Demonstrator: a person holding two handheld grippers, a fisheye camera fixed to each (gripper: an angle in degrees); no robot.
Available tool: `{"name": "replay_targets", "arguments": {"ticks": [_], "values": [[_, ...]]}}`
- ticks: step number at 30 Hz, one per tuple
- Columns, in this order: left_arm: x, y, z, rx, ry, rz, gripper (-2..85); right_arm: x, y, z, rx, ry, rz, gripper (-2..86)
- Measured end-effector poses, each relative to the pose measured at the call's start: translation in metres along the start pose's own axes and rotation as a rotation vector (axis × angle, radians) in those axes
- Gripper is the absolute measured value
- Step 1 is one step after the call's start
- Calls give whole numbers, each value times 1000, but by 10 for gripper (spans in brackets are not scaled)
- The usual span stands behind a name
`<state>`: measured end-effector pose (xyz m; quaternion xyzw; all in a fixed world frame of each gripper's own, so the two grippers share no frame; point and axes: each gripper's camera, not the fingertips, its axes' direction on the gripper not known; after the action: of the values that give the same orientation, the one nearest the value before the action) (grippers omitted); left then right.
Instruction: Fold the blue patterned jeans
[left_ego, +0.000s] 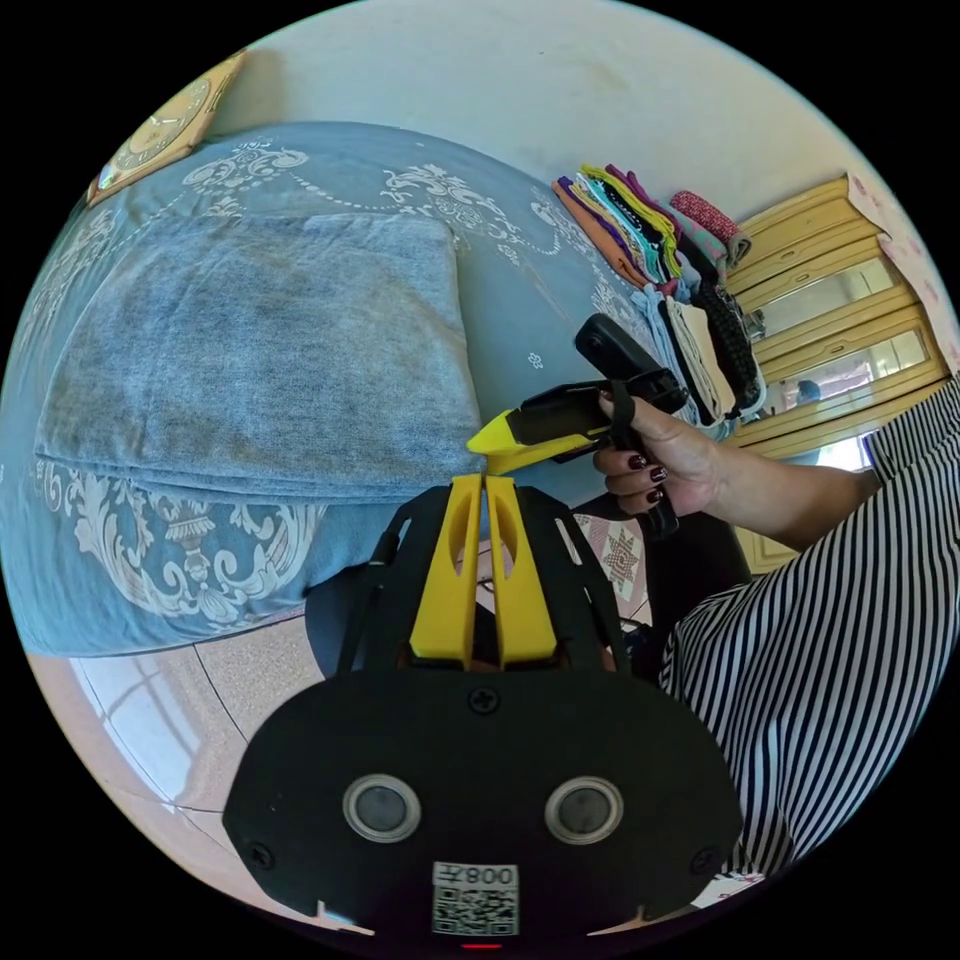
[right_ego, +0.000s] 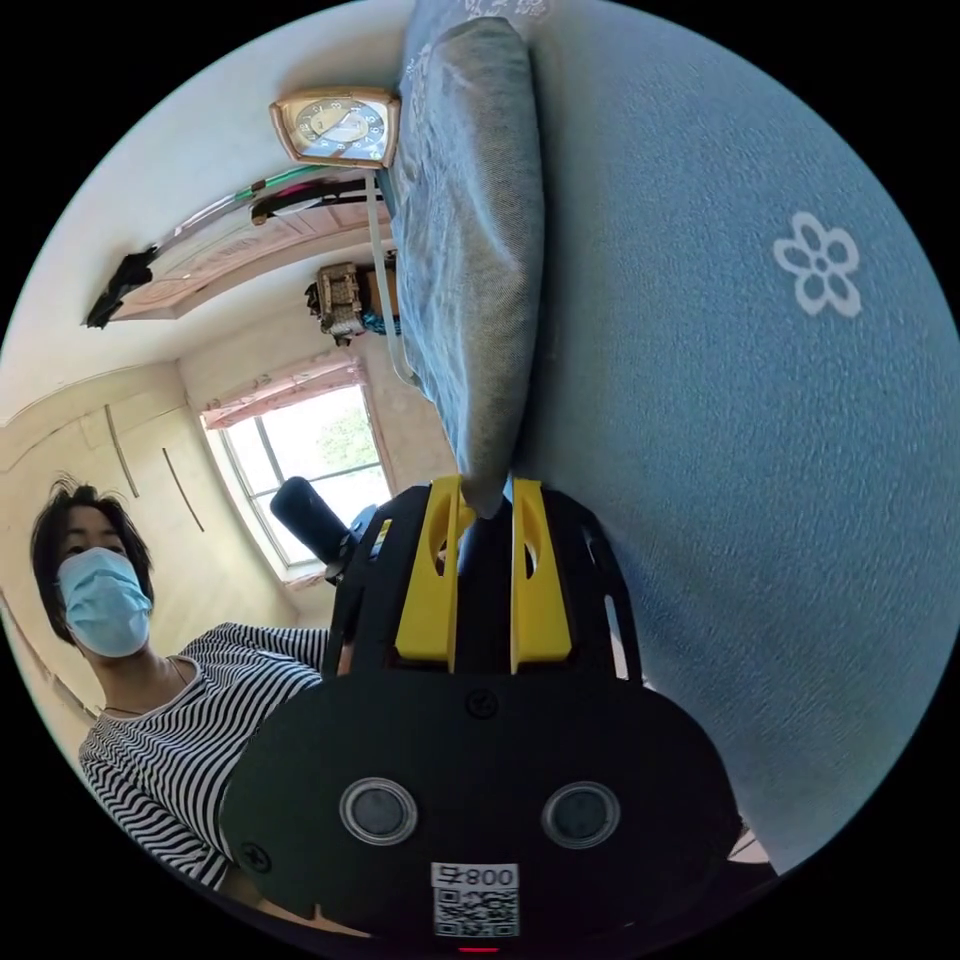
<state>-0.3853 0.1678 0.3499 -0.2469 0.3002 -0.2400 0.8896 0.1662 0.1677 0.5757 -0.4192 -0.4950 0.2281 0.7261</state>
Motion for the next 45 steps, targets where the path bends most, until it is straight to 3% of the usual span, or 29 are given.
{"name": "replay_targets", "arguments": {"ticks": [14, 21, 26, 32, 45], "values": [[-67, 35, -29, 84, 76, -28, 9, 14, 15, -5, -21, -22, 14, 55], [-159, 88, -66, 308, 180, -374, 25, -3, 23, -10, -43, -15, -38, 31], [-242, 143, -79, 573, 388, -727, 116, -15, 29, -13, -39, -45, -51, 25], [-289, 163, -82, 723, 518, -822, 134, -32, 37, -16, -30, -76, -77, 20], [-344, 143, -97, 796, 485, -875, 147, -41, 60, -8, -21, -95, -73, 17]]}}
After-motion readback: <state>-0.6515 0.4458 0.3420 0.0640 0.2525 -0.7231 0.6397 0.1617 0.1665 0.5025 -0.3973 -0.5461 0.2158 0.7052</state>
